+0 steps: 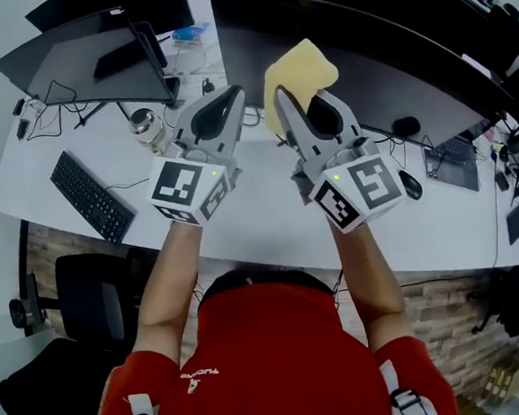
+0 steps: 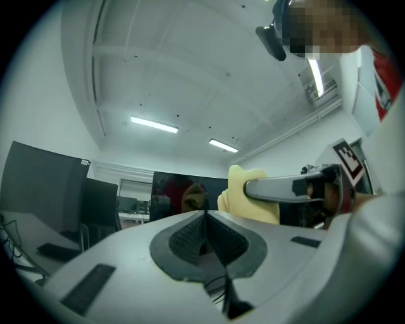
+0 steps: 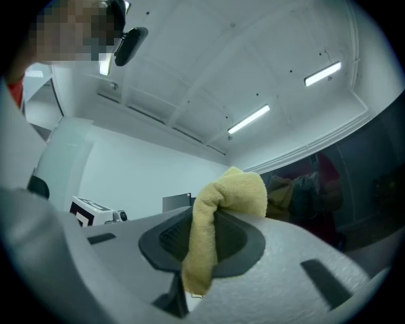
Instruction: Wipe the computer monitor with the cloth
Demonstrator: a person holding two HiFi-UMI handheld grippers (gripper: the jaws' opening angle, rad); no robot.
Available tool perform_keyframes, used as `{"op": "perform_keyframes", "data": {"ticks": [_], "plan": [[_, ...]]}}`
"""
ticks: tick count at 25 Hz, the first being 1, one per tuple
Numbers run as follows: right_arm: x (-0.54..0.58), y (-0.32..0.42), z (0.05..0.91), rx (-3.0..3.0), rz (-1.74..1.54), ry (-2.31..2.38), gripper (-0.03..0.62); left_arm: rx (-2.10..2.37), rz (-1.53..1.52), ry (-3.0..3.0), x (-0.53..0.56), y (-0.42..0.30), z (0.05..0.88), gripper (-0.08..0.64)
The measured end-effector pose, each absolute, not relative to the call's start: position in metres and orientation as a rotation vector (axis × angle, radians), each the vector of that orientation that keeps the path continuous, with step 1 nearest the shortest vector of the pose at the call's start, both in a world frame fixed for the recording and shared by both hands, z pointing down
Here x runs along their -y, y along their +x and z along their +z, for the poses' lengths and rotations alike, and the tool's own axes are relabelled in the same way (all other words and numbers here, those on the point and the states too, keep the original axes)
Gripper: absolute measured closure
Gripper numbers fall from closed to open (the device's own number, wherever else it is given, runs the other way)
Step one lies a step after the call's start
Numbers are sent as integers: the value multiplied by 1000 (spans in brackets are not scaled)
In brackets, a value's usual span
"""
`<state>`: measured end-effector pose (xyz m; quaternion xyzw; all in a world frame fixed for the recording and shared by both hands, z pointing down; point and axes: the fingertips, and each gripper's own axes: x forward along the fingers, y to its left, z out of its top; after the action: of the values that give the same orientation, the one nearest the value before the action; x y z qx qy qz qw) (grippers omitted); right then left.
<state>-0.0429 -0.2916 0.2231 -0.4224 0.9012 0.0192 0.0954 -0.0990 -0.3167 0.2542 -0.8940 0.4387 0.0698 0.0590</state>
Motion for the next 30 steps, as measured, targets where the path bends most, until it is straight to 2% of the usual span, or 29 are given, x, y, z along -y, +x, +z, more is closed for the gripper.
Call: {"op": "perform_keyframes", "data": {"ticks": [16,30], "plan": [[359,-96,156,-2700,-89,-1141,531,-1291,195,-2697,357,-130,239,548],[436,-148,144,-2688,-352,-1096,531,-1264,236,-2694,385,-171,228,548]]}}
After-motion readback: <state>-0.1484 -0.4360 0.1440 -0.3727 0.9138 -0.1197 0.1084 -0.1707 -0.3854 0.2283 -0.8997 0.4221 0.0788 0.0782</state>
